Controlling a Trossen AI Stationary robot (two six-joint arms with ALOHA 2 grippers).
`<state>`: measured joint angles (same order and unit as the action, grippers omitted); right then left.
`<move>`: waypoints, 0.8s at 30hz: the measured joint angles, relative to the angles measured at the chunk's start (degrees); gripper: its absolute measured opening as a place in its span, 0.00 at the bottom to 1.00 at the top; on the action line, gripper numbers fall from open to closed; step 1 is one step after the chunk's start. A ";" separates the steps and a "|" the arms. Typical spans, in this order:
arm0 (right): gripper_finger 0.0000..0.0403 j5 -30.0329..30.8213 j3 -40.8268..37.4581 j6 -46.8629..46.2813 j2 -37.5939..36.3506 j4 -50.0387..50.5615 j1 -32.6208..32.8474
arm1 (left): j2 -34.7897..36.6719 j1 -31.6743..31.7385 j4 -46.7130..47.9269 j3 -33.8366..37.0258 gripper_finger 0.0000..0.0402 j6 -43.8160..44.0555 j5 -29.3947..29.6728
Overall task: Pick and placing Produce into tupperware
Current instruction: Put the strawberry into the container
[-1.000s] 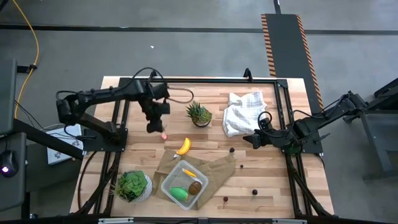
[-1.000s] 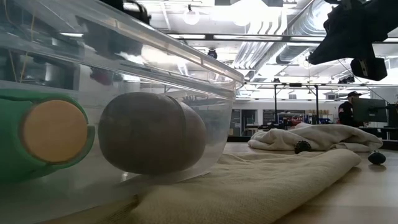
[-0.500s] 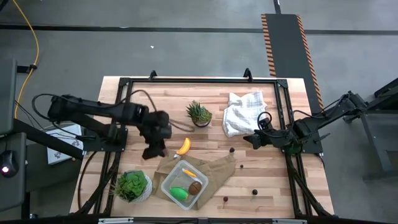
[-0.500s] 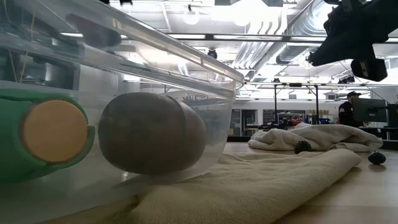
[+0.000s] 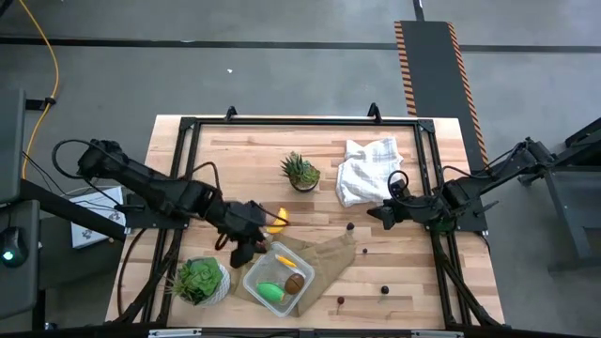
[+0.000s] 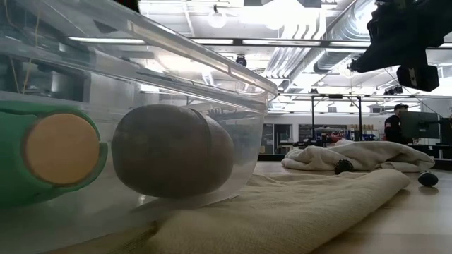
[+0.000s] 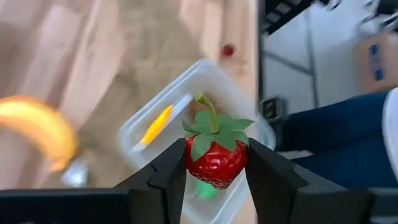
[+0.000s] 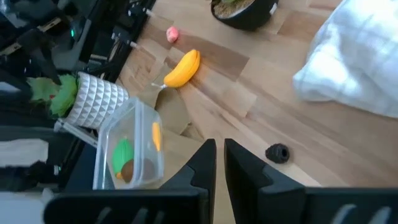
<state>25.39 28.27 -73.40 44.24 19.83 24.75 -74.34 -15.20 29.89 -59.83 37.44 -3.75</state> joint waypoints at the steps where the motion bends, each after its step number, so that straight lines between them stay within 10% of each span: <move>1: 0.05 -0.60 0.00 0.41 0.02 0.01 0.00 | -0.77 -0.69 -1.32 -0.04 0.34 0.90 0.70; 24: 0.05 -6.38 -0.02 4.43 2.66 -0.36 0.02 | -22.74 -4.70 -4.97 -4.79 0.34 2.41 4.51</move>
<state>19.02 28.25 -68.97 46.89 19.46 24.77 -97.08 -19.90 24.93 -64.62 39.86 0.75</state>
